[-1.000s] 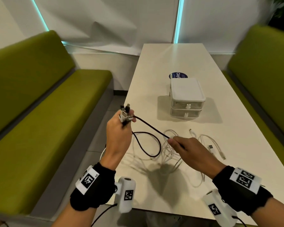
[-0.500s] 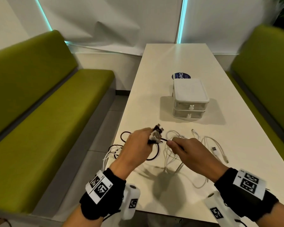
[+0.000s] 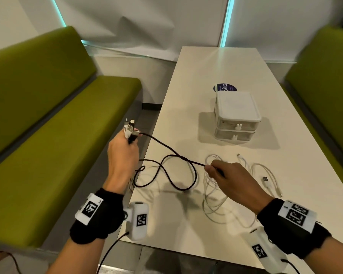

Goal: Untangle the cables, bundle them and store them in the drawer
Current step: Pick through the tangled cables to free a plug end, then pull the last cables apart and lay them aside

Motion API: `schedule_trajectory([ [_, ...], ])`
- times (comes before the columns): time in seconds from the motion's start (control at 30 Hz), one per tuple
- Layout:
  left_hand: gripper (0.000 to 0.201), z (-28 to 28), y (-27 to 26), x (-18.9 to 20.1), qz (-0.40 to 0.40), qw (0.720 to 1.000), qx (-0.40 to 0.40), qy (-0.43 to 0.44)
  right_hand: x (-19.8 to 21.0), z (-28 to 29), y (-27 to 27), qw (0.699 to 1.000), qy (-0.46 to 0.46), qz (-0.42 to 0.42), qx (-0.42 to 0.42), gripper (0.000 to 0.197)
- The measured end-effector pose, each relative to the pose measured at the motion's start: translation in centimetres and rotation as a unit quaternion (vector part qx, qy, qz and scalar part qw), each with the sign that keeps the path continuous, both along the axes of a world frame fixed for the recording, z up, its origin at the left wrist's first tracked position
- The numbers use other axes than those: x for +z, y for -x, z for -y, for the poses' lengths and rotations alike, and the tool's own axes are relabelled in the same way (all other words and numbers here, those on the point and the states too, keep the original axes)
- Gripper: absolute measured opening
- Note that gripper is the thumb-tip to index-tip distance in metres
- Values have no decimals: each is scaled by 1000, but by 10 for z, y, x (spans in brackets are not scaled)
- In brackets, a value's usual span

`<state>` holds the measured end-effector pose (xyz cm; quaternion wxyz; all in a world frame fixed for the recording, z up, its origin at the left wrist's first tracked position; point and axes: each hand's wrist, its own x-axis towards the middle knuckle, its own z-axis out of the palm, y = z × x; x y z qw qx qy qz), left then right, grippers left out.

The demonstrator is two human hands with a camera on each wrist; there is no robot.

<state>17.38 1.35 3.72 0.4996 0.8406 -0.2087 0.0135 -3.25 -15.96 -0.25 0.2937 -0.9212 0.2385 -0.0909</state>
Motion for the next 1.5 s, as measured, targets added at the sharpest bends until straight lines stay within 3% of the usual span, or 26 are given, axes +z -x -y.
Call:
schedule_trajectory([
  [0.17,12,-22,-31,11,64,993,85,-43,0,-7,-16,1000,-4,-23,3,19],
  [0.63,27,-97,-91,26,104,969,219,-53,-12,-27,-43,997,1,-55,47,13],
  [0.87,24,-64,-65,12,101,989,86,-63,-6,-19,-42,996,28,-82,14,9],
  [1.03,36,-24,-37,-7,59,998,19,-32,12,20,-28,994,63,-62,-65,10],
  [1.13,33,0,-22,-16,34,998,-20,-38,17,49,-19,988,92,-61,-112,12],
  [1.33,33,40,16,-27,-50,991,-122,-10,-20,84,-9,961,88,-252,-74,33],
  [1.5,34,63,38,-38,-73,984,-162,-29,-34,80,-9,947,178,-264,-41,30],
])
